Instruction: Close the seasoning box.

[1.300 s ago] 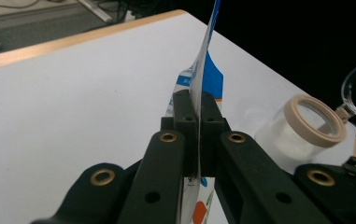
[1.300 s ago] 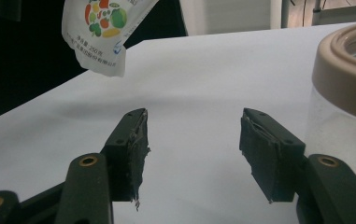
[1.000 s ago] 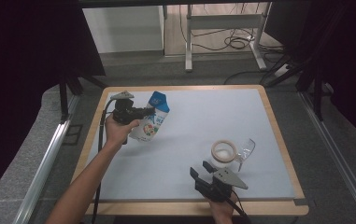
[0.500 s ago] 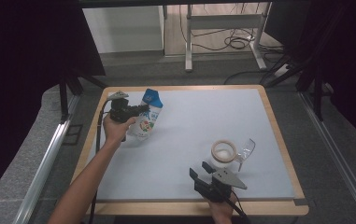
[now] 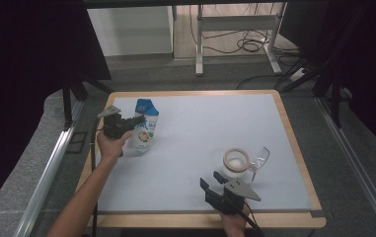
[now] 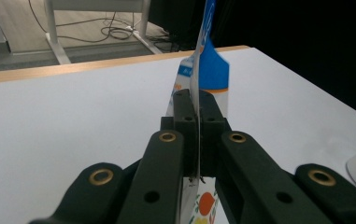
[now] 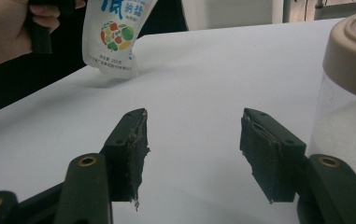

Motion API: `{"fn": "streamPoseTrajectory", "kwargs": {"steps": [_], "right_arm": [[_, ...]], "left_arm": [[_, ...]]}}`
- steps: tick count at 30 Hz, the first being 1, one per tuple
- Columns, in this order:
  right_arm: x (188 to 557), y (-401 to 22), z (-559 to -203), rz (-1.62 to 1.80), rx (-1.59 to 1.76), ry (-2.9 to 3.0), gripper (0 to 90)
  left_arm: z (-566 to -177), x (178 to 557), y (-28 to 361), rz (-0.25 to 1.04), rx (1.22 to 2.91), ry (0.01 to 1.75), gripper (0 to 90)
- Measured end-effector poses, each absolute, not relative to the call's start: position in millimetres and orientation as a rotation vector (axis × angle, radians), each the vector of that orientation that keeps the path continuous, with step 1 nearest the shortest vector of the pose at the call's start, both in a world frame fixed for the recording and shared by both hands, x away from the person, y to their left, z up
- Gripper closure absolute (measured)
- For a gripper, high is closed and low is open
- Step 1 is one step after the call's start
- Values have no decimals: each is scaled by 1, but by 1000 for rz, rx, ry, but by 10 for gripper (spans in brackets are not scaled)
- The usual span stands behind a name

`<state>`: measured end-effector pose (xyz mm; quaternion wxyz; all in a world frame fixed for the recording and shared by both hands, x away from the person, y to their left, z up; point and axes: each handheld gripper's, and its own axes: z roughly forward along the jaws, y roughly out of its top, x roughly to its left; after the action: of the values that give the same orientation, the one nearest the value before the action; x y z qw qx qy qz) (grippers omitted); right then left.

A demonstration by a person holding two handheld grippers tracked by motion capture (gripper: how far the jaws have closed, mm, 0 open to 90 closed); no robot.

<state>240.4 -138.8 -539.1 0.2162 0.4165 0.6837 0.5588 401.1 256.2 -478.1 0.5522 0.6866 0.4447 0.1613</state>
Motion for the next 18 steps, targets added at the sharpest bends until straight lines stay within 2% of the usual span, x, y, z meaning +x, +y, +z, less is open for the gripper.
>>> {"fn": "streamPoseTrajectory", "kwargs": {"steps": [18], "right_arm": [[240,-138,-539,1549,1152,1895,415]], "left_arm": [[-487,360,277,458,1665,1020,890]]}}
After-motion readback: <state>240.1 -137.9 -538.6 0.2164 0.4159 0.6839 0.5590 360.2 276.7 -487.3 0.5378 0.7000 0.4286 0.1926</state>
